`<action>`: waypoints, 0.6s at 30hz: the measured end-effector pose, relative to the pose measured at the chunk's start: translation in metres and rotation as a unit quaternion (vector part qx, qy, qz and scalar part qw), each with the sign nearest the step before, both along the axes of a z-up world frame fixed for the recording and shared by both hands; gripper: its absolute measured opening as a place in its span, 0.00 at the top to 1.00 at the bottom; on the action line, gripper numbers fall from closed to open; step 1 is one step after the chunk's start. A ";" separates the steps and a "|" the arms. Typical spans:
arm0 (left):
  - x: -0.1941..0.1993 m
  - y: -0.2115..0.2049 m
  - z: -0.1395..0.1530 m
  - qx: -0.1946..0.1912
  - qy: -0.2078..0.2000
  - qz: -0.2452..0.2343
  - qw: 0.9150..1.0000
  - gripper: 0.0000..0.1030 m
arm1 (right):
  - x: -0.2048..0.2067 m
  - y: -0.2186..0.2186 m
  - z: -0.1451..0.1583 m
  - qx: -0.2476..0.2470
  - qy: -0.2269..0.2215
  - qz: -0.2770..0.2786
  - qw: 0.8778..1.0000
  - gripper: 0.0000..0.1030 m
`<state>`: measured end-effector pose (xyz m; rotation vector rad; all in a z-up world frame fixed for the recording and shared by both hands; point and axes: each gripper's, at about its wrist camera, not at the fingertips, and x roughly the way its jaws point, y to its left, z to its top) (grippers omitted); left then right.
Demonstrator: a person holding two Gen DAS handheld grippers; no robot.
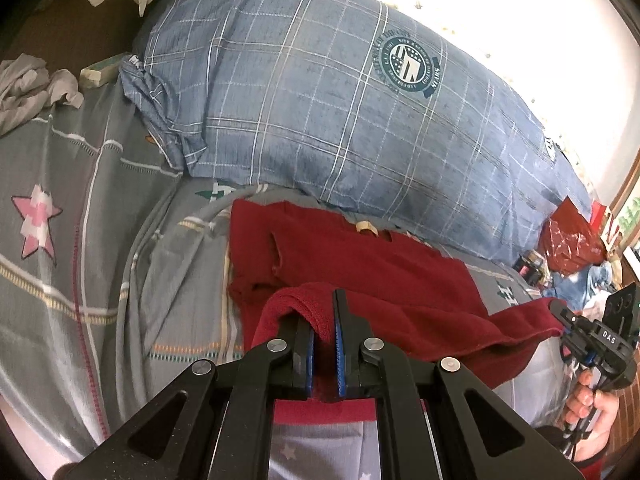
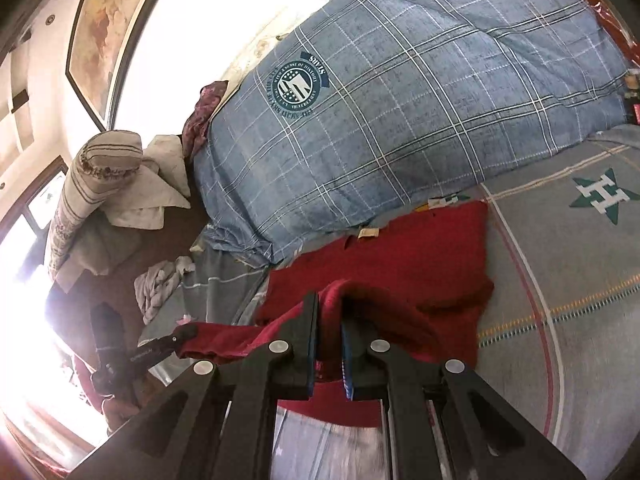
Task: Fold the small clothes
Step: 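Lift the hem with both grippers and fold it toward the collar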
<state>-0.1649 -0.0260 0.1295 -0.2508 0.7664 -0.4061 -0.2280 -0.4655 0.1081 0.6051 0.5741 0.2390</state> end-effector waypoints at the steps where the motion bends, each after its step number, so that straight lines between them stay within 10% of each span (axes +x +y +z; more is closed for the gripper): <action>1: 0.004 -0.002 0.000 0.001 -0.001 0.001 1.000 0.94 | 0.003 0.000 0.000 -0.001 0.001 -0.002 1.000 0.91; 18: 0.068 -0.031 -0.003 0.013 -0.002 0.017 1.000 0.94 | 0.062 -0.017 -0.003 -0.014 0.020 -0.020 0.999 0.91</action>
